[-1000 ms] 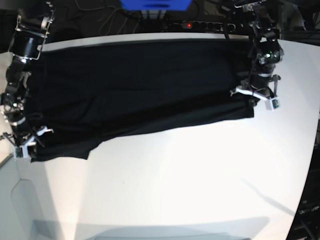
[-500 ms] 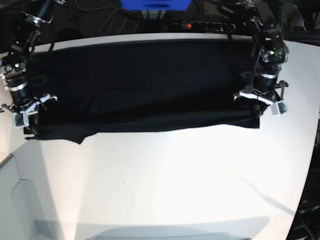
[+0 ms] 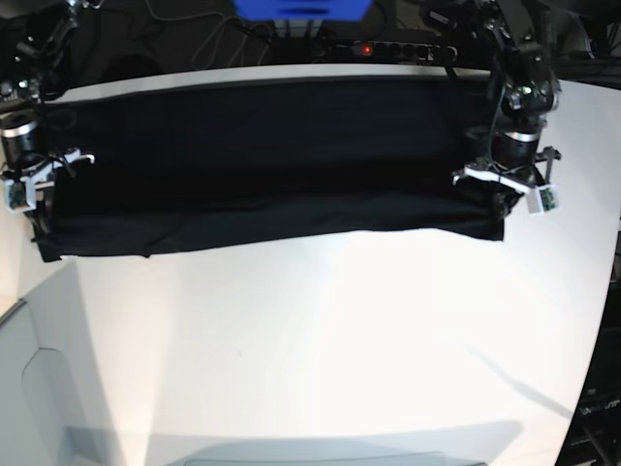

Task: Fold the T-shirt properly
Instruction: 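Fold the hem over toward the shoulder edge with both grippers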

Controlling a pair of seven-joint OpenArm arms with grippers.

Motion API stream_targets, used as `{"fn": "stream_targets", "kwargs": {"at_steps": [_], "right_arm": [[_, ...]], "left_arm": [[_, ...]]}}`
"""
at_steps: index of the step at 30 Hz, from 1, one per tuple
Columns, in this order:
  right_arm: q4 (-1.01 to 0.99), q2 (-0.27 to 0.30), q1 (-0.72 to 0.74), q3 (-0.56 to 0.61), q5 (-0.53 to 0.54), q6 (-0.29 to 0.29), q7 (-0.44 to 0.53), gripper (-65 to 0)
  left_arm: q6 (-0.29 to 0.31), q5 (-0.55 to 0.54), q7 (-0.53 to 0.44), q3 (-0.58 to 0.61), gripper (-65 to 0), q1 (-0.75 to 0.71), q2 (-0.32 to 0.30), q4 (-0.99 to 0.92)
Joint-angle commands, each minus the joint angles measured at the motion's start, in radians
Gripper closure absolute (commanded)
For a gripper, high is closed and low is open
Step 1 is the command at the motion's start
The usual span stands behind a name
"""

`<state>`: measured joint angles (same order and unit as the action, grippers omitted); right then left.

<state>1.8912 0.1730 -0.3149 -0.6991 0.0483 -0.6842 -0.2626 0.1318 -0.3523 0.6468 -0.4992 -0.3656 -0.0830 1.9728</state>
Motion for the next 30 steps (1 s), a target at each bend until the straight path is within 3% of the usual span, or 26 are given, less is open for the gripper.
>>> {"fn": "stream_targets", "kwargs": {"at_steps": [1,10,19,30], "right_arm": [[0.02,0.01,-0.007,-0.018,0.011,-0.014,0.026,0.0],[0.02,-0.011,-0.094,-0.024,0.011,-0.014,0.026,0.0],[-0.026,-0.028,-0.094,-0.023,0.005,-0.014,0.026,0.0],[-0.018,-0.016,-0.1,-0.024,0.003,-0.014,0.03,0.0]], "left_arm": [[0.001,-0.004,-0.031,-0.005,0.0,-0.005,-0.007,0.03],[0.002,-0.004,-0.032,-0.006,0.0,-0.052,-0.013,0.047],[0.004,-0.006,-0.032,-0.112,0.0,-0.089,-0.013,0.046],[0.004,-0.155,-0.025,-0.112,0.0,-0.166,-0.008,0.041]]}}
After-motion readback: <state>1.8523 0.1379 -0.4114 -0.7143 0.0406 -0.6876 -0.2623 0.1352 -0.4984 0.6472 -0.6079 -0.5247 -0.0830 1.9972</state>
